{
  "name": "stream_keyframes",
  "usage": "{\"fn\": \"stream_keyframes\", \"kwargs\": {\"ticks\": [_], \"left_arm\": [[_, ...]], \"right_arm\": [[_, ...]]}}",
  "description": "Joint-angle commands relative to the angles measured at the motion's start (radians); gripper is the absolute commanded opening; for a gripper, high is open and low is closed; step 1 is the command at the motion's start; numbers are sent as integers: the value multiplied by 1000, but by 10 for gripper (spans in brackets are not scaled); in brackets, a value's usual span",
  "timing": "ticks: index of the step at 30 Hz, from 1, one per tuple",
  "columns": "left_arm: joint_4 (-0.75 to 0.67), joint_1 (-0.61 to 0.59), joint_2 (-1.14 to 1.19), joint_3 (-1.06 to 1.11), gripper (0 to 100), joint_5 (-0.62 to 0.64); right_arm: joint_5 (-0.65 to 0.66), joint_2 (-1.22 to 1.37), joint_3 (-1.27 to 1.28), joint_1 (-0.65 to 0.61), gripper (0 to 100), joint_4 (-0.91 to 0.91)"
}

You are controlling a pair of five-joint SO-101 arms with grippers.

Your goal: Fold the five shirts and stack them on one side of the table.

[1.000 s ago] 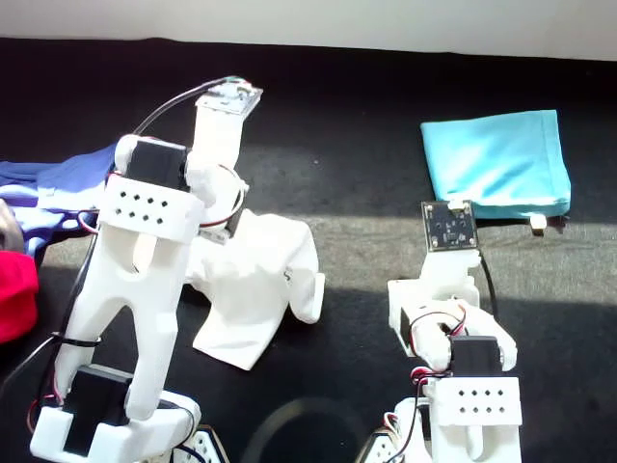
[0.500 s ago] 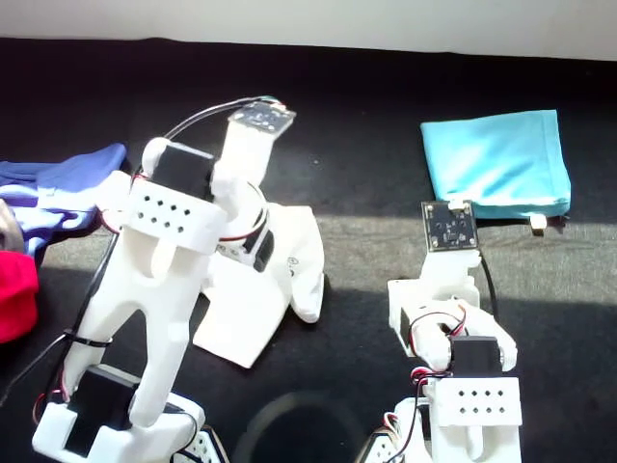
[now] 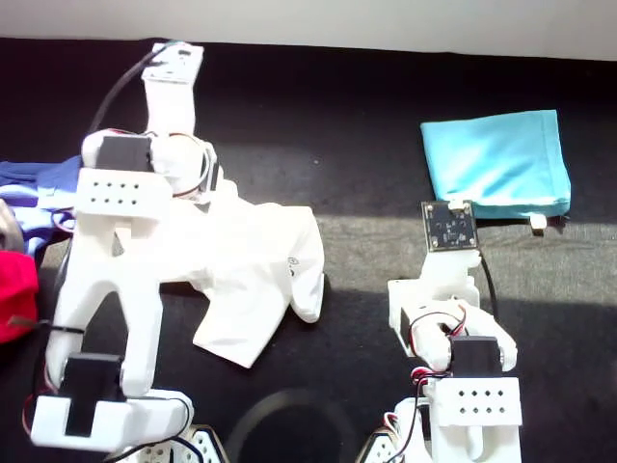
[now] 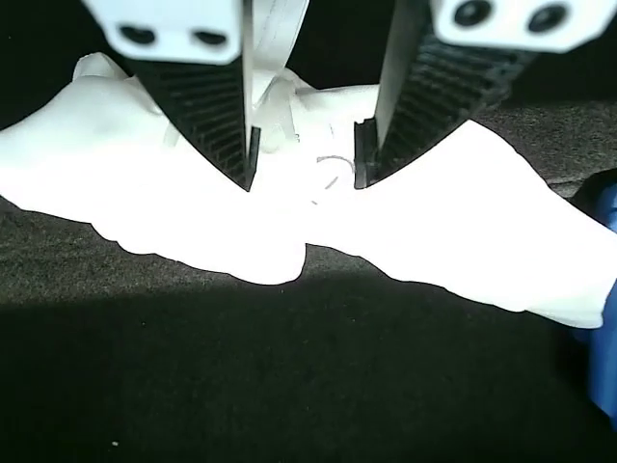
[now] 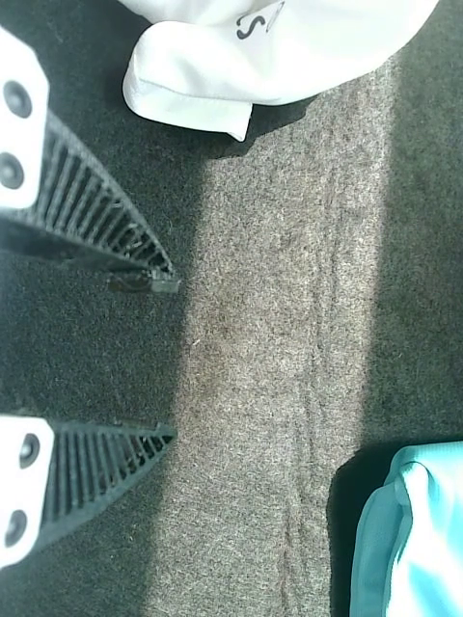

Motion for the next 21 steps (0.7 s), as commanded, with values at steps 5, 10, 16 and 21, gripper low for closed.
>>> {"fn": "stream_keyframes", "kwargs": {"ticks": [5, 10, 16, 21], "left_arm": [[-54, 10, 159, -4, 171, 8], [-58, 16, 255, -70, 171, 97], [-52, 105, 352, -170, 171, 120], [-54, 154, 384, -206, 171, 120]], "right_arm": [[0, -13, 2, -1, 214, -16], [0, -13, 4, -1, 214, -16], [0, -13, 4, -1, 214, -16], [0, -13, 4, -1, 214, -15]]}}
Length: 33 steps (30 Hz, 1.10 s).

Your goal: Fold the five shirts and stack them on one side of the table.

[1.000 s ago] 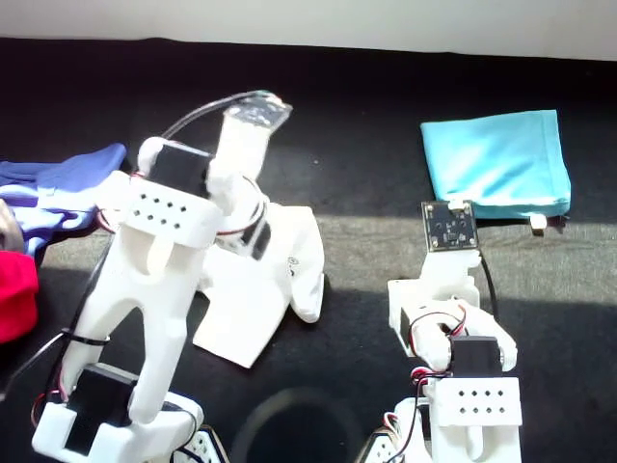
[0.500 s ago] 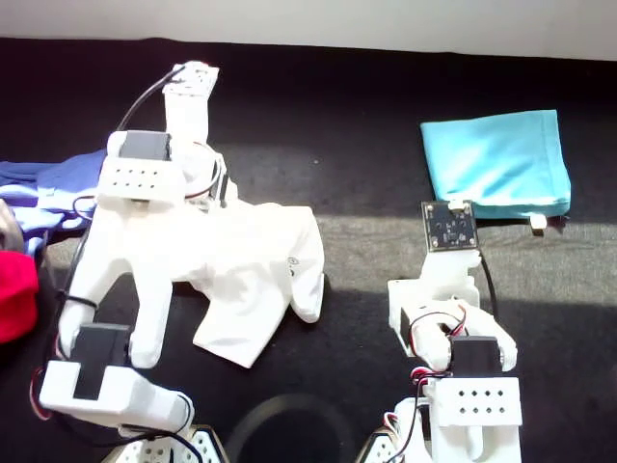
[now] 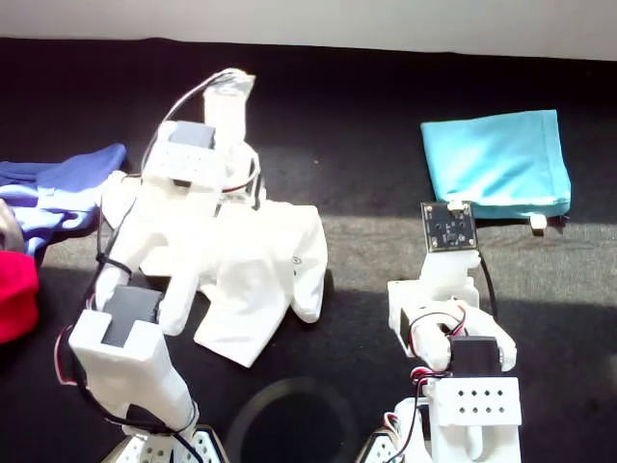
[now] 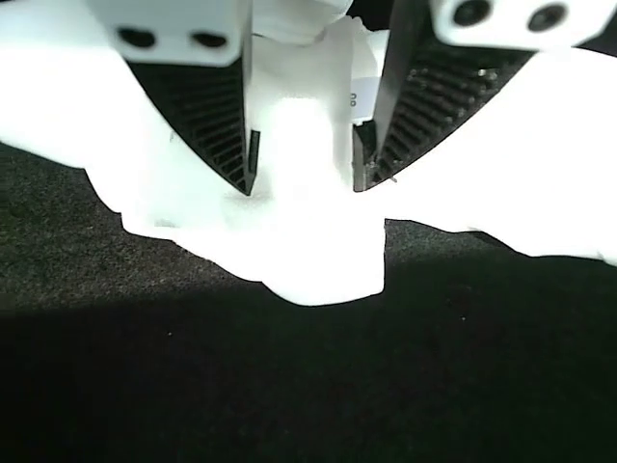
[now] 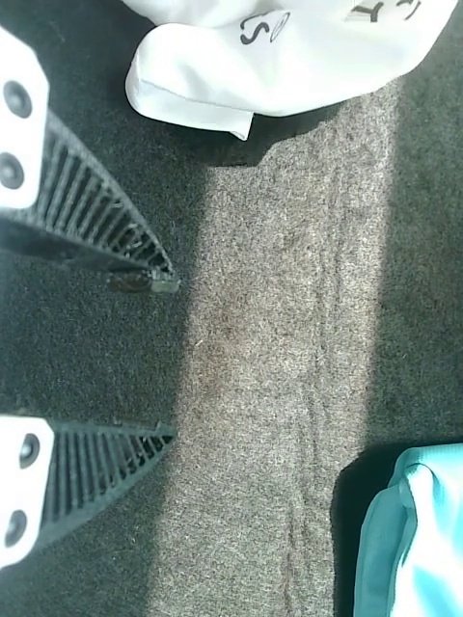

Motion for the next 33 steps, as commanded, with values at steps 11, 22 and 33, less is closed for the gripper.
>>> {"fn": "stream_keyframes", "kwargs": {"ticks": [11, 22, 33], "left_arm": [[-14, 8, 47, -45, 171, 5], [101, -12, -5, -217, 171, 5], [89, -93, 193, -229, 169, 5]], "right_arm": [[0, -13, -2, -1, 214, -15], [0, -13, -1, -1, 214, -15], [0, -13, -1, -1, 214, -15]]}}
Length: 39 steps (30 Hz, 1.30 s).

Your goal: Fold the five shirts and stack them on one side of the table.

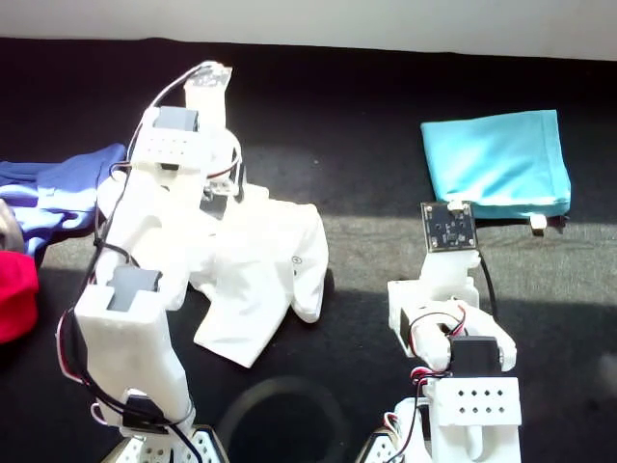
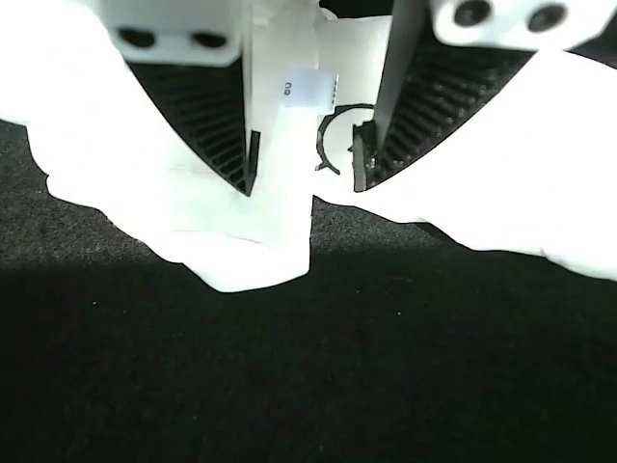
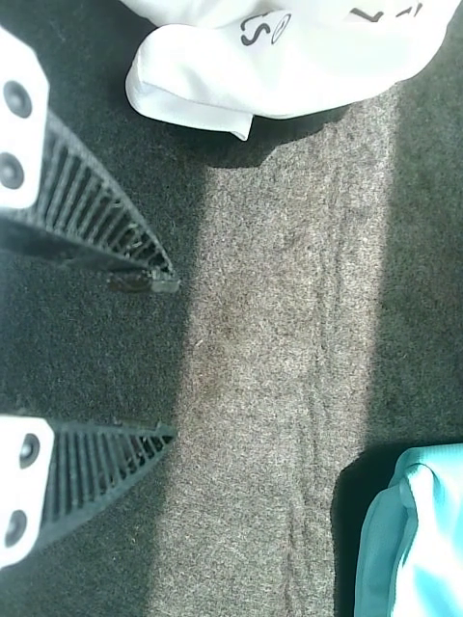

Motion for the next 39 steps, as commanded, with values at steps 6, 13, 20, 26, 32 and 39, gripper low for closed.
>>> {"fn": "stream_keyframes", "kwargs": {"ticks": [6, 13, 20, 26, 32, 39], "left_arm": [[0, 48, 36, -36, 168, 6], [0, 74, 45, -28, 171, 6], [-6, 107, 50, -27, 171, 6], [-2, 171, 139, -36, 168, 6], [0, 171, 151, -47, 37, 5], [173, 166, 151, -263, 10, 2]], "right_arm": [[0, -13, -1, -1, 214, -15], [0, -13, -1, -1, 214, -15], [0, -13, -1, -1, 214, -15], [0, -13, -1, -1, 214, -15], [0, -13, -1, -1, 214, -15], [0, -13, -1, -1, 214, -15]]}}
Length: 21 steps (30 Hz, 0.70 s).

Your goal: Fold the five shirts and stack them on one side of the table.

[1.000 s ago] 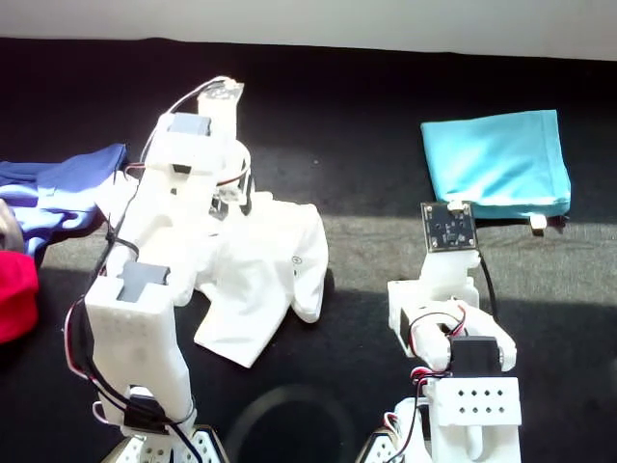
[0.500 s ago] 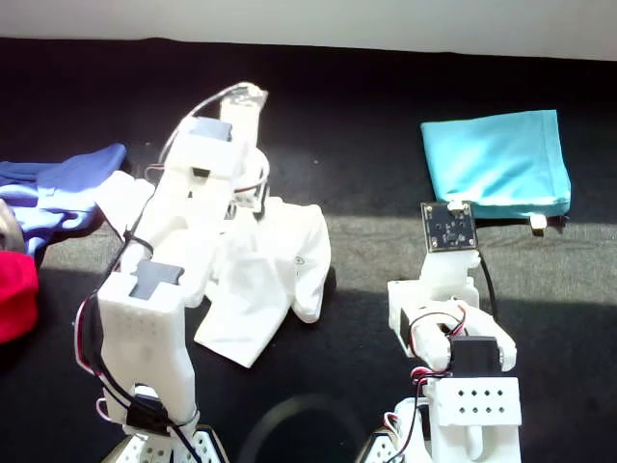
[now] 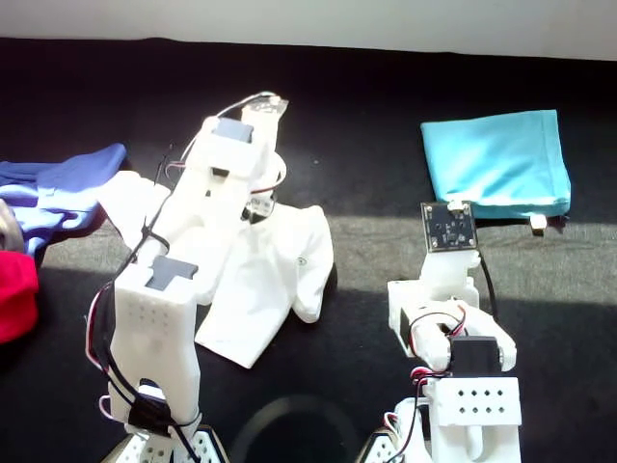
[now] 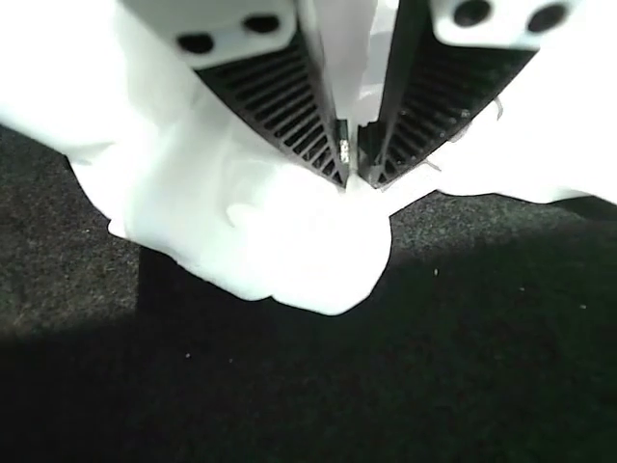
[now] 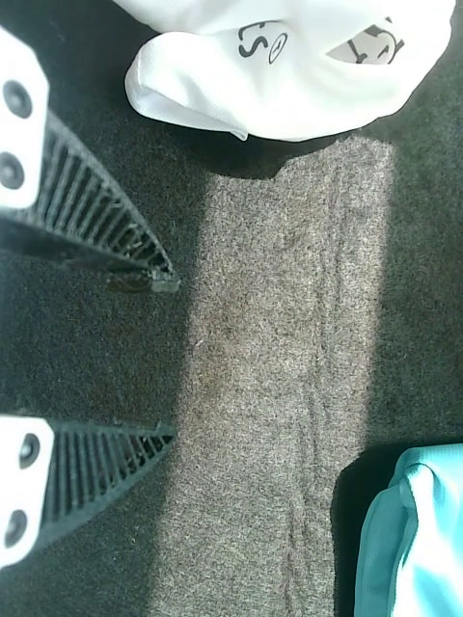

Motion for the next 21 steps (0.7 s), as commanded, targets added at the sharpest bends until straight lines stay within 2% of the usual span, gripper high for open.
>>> {"fn": "stream_keyframes", "kwargs": {"ticks": [1, 7, 10, 15, 21], "left_arm": [[117, 13, -8, -170, 10, 0], [344, 12, -8, -473, 10, 0], [362, -18, -19, -541, 10, 0], [364, -97, -145, -542, 10, -35], [364, -216, -401, -433, 10, -157]], "right_arm": [[0, -13, -1, -1, 214, -15], [0, -8, -2, -1, 214, -15], [0, -7, -10, -4, 215, -15], [9, 51, -73, -7, 217, -15], [51, 348, -314, -30, 217, -7]]}}
